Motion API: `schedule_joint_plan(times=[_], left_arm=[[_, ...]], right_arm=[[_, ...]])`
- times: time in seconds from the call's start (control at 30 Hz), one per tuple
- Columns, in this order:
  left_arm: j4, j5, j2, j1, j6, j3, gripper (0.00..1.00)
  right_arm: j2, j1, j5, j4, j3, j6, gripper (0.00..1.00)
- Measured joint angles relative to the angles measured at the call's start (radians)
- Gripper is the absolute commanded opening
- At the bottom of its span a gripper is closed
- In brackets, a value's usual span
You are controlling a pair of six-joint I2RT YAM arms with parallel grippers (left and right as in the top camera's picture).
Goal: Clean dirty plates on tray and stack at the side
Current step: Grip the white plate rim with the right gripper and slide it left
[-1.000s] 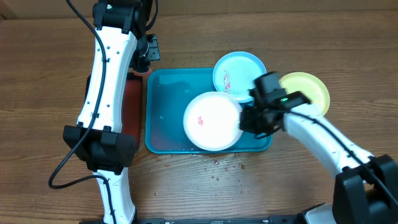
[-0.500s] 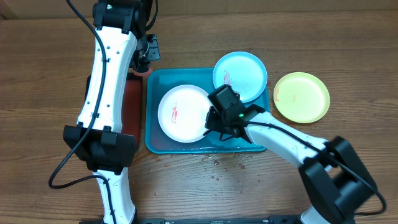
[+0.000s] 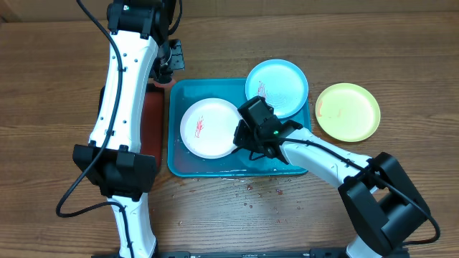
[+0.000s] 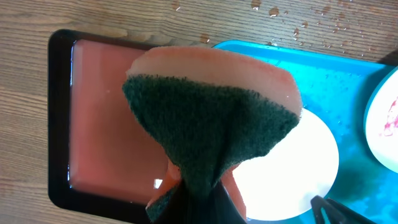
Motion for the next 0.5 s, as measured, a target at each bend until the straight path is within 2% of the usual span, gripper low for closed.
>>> schedule_joint_plan(times=[0.1,0.33,0.5], left_arm=[[0.000,0.000,0.000,0.000,0.000,0.000,0.04],[-0.001,0.019,0.000,0.000,0.000,-0.002,0.04],[-0.002,0.024,0.000,0.000,0.000,-0.044,0.04]], right_arm=[[0.000,0.000,-0.008,-0.004,0.000,-0.026,0.32],[0.000,-0.014,-0.047,-0.025,0.017,-0.187,0.34],[0.000,-0.035,-0.059,-0.026,0.024,-0.237,0.34]])
